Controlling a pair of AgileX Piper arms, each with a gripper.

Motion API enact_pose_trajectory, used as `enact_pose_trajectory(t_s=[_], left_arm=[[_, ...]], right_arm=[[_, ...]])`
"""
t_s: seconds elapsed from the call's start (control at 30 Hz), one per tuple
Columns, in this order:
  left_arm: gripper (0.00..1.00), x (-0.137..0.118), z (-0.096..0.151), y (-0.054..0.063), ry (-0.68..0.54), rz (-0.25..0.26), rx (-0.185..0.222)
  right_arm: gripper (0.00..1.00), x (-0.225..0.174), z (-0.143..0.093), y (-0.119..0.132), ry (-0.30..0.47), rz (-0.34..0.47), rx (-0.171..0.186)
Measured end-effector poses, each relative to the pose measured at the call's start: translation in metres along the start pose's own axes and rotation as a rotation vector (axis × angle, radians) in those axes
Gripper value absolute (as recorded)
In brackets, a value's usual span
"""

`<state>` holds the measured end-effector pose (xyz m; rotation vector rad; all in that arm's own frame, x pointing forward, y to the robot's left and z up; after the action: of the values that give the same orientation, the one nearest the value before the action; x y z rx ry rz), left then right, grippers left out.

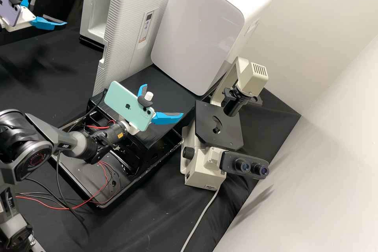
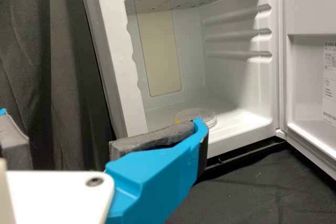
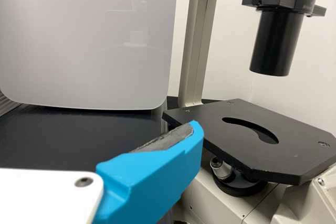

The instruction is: Close the incubator door

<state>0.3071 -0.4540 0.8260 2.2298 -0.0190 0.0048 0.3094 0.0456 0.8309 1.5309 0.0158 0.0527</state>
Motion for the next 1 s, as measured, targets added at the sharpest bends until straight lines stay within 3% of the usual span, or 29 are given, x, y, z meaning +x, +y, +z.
enact_pose_trajectory(t_s=[0.53, 0.67, 0.7, 1.0], left_arm=[[1.0, 0.0, 0.0, 0.0, 0.0, 0.0, 0.0], [1.0, 0.0, 0.0, 0.0, 0.0, 0.0, 0.0], [1.0, 0.0, 0.0, 0.0, 0.0, 0.0, 0.0], [1.0, 0.0, 0.0, 0.0, 0.0, 0.0, 0.0]], right_arm=[[1.0, 0.0, 0.0, 0.0, 0.001, -0.001, -0.001], [1.0, 0.006, -0.007, 0.005, 0.041, 0.008, -0.019], [0.0, 0.008, -0.01, 0.007, 0.051, 0.014, -0.022], [0.0, 0.021, -0.027, 0.025, 0.156, 0.078, -0.01]])
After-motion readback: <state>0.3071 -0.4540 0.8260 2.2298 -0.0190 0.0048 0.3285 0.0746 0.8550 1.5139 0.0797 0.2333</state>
